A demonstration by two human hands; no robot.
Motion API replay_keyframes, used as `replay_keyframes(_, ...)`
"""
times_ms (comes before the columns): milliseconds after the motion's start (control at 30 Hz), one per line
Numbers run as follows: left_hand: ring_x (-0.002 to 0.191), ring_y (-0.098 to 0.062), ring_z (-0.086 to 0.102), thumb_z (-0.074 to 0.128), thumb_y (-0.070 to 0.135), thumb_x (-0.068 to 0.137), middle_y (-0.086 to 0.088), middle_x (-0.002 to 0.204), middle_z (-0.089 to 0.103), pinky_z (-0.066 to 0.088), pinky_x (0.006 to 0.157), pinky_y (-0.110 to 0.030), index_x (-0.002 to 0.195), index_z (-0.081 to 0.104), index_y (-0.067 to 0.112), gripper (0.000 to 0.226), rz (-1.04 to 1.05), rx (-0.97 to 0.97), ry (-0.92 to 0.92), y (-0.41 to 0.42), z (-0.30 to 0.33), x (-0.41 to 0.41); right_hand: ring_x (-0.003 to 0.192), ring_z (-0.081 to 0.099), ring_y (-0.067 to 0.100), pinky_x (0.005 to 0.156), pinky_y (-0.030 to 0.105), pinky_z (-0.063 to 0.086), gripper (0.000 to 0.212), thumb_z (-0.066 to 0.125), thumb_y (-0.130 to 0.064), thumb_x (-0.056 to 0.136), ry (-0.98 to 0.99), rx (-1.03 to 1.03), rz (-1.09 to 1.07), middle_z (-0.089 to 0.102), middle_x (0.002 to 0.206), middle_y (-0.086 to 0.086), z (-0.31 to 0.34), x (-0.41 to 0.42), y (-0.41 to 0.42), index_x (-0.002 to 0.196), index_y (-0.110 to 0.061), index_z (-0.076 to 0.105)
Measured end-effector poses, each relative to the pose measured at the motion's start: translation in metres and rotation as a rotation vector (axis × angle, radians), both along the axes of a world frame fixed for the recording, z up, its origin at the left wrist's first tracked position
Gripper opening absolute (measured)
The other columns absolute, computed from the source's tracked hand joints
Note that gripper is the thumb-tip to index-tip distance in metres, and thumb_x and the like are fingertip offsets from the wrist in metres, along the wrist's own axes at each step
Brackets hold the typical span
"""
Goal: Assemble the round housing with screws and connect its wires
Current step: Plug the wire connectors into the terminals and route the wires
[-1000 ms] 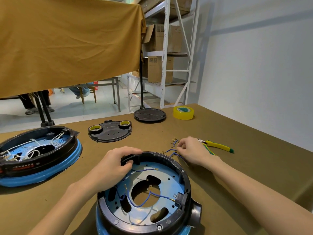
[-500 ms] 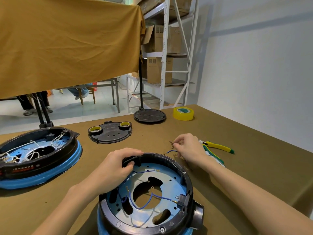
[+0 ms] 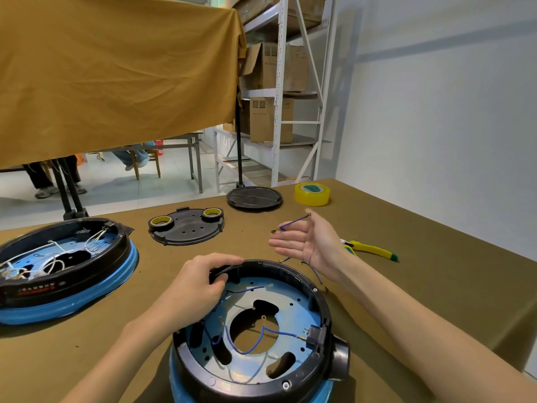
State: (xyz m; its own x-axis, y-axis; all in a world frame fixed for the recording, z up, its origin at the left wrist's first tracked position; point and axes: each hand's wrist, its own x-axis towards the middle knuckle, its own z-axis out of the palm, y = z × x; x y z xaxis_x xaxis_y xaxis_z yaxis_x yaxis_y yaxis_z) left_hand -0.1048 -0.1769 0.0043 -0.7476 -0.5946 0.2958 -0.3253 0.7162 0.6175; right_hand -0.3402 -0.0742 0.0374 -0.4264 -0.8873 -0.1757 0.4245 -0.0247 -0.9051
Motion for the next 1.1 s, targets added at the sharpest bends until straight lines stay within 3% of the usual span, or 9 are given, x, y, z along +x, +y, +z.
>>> replay_keyframes(67, 0.122, 0.003, 0.052, 0.055, 0.004, 0.101, 0.022, 0.128, 0.065, 0.034, 0.094, -0.006, 0.131, 0.068, 0.035, 0.046, 0.043, -0.004, 0.023, 0.004, -0.002, -0.004, 0.105, 0.073, 0.041, 0.076, 0.041, 0.065, 0.075, 0.032, -0.057, 0.107, -0.087, -0.060, 0.119, 0.071, 0.118, 0.029, 0.004, 0.001, 0.006, 0.122, 0.009, 0.065)
replay_keyframes(200, 0.117, 0.002, 0.056, 0.057, 0.008, 0.100, 0.022, 0.124, 0.065, 0.042, 0.095, -0.013, 0.129, 0.068, 0.036, 0.042, 0.049, 0.040, 0.031, 0.010, -0.001, -0.006, 0.098, 0.076, 0.029, 0.072, 0.029, 0.063, 0.028, 0.066, -0.017, 0.099, 0.175, -0.004, 0.144, 0.075, 0.112, 0.022, 0.010, 0.013, 0.017, 0.121, 0.002, 0.067)
replay_keyframes(333, 0.114, -0.001, 0.062, 0.058, 0.012, 0.101, 0.018, 0.118, 0.069, 0.052, 0.102, -0.030, 0.122, 0.070, 0.034, 0.033, 0.067, 0.130, 0.051, 0.007, 0.003, -0.001, 0.077, 0.076, 0.023, 0.065, 0.029, 0.062, 0.014, 0.070, -0.006, 0.095, 0.473, 0.028, 0.089, 0.079, 0.096, 0.015, 0.007, 0.030, 0.023, 0.108, -0.002, 0.069)
replay_keyframes(400, 0.113, -0.002, 0.063, 0.058, 0.014, 0.102, 0.015, 0.118, 0.070, 0.052, 0.100, -0.028, 0.122, 0.070, 0.030, 0.028, 0.108, 0.145, 0.103, 0.008, -0.003, 0.002, 0.069, 0.072, 0.021, 0.064, 0.030, 0.060, 0.013, 0.071, -0.003, 0.093, 0.567, -0.002, 0.078, 0.079, 0.092, 0.014, 0.007, 0.038, 0.026, 0.105, -0.004, 0.064)
replay_keyframes(533, 0.098, 0.006, 0.066, 0.053, 0.017, 0.106, 0.019, 0.099, 0.075, 0.049, 0.073, -0.005, 0.107, 0.075, 0.028, 0.024, 0.145, 0.330, 0.381, 0.010, -0.014, 0.011, 0.060, 0.065, 0.017, 0.058, 0.026, 0.052, 0.025, 0.067, -0.003, 0.096, 0.669, -0.027, 0.105, 0.079, 0.088, 0.007, -0.002, 0.054, 0.025, 0.114, -0.008, 0.051)
replay_keyframes(767, 0.095, -0.010, 0.073, 0.053, 0.005, 0.103, 0.005, 0.103, 0.077, 0.057, 0.072, -0.023, 0.106, 0.074, 0.017, 0.025, 0.191, 0.527, 0.611, 0.017, -0.036, 0.021, 0.054, 0.054, 0.014, 0.057, 0.021, 0.047, 0.014, 0.066, -0.002, 0.096, 0.671, -0.020, 0.162, 0.078, 0.082, 0.009, -0.014, 0.072, 0.010, 0.110, -0.005, 0.065)
replay_keyframes(900, 0.091, -0.013, 0.074, 0.050, 0.000, 0.100, 0.003, 0.096, 0.078, 0.054, 0.074, -0.029, 0.091, 0.079, 0.024, 0.039, 0.243, 0.539, 0.619, 0.018, -0.039, 0.022, 0.059, 0.061, 0.011, 0.059, 0.019, 0.047, 0.008, 0.067, -0.007, 0.096, 0.863, -0.050, 0.152, 0.075, 0.072, 0.000, -0.024, 0.075, 0.011, 0.104, -0.007, 0.069)
replay_keyframes(1000, 0.090, -0.010, 0.074, 0.048, 0.000, 0.099, 0.007, 0.093, 0.080, 0.055, 0.076, -0.033, 0.086, 0.082, 0.029, 0.047, 0.289, 0.475, 0.610, 0.021, -0.038, 0.023, 0.075, 0.071, 0.026, 0.067, 0.029, 0.054, 0.008, 0.072, -0.012, 0.093, 0.944, -0.078, 0.113, 0.077, 0.081, 0.005, -0.026, 0.074, 0.012, 0.101, -0.012, 0.075)
replay_keyframes(1100, 0.093, -0.004, 0.074, 0.049, 0.002, 0.098, 0.013, 0.094, 0.080, 0.057, 0.077, -0.030, 0.092, 0.083, 0.029, 0.043, 0.297, 0.426, 0.594, 0.024, -0.036, 0.026, 0.074, 0.071, 0.024, 0.070, 0.036, 0.057, 0.007, 0.076, -0.015, 0.090, 0.972, -0.075, 0.120, 0.077, 0.082, 0.005, -0.026, 0.073, 0.013, 0.097, -0.016, 0.078)
